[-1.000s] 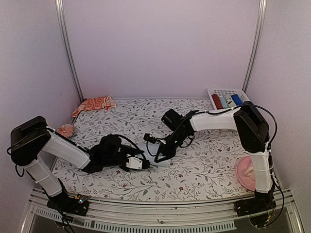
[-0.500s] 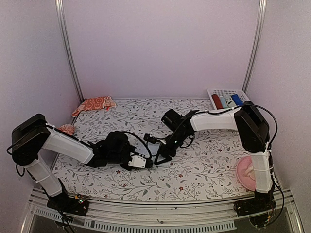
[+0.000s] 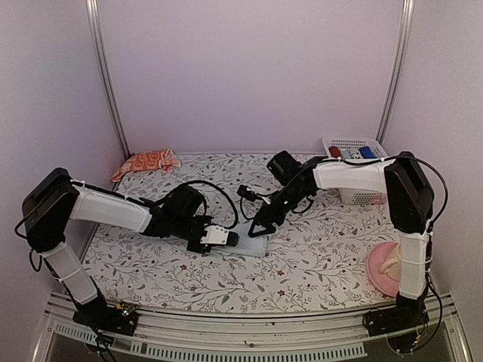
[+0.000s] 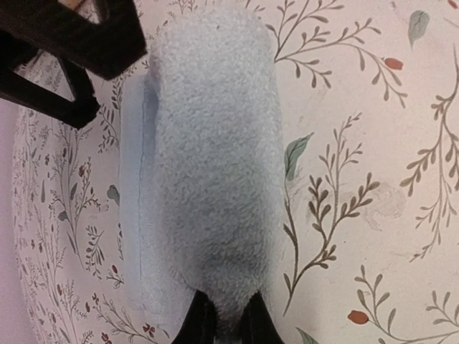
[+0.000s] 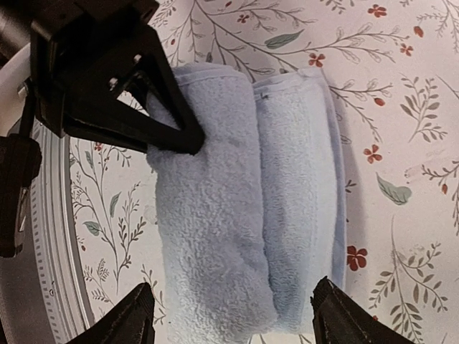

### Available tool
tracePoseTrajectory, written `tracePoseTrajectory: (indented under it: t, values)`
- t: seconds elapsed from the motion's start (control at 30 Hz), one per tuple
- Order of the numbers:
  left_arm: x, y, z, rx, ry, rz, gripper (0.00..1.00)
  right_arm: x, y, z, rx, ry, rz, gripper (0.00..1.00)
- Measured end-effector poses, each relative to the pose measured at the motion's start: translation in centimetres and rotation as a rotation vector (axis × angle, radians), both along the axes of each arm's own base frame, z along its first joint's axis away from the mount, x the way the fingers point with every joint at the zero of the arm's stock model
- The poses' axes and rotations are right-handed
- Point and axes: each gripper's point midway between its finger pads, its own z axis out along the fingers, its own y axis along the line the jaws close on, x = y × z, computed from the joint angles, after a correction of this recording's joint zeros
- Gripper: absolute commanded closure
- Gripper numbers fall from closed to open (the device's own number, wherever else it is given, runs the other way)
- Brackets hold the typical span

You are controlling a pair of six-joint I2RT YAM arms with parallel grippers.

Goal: Roll the towels
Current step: Roll the towel at the center of the board, then pick up the towel from the center of the board.

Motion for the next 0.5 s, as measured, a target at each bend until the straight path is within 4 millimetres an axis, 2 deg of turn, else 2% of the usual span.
tracePoseTrajectory:
  t: [0.1, 0.27, 0.33, 0.4, 0.5]
  values:
    - [-0.2, 0.0, -0.2, 0.004, 0.021, -0.004, 1.0, 1.3, -0.6, 0.2, -0.003, 0.003, -0.031, 0.18]
    - [-0.3, 0.0, -0.5, 0.015, 0.039, -0.006, 1.0, 2.9, 0.2, -0.1, 0.017, 0.026, -0.034, 0.16]
    - [-0.3, 0.0, -0.7, 0.02, 0.045, -0.006, 1.0, 2.9, 0.5, -0.9, 0.02, 0.055, -0.024, 0.14]
    - [-0.2, -0.1, -0.8, 0.024, 0.051, -0.004, 1.0, 2.6, 0.7, -1.9, 0.017, 0.095, -0.012, 0.0]
    - [0.1, -0.3, -0.8, 0.025, 0.055, 0.004, 1.0, 2.0, 0.8, -3.2, 0.014, 0.151, 0.007, 0.01]
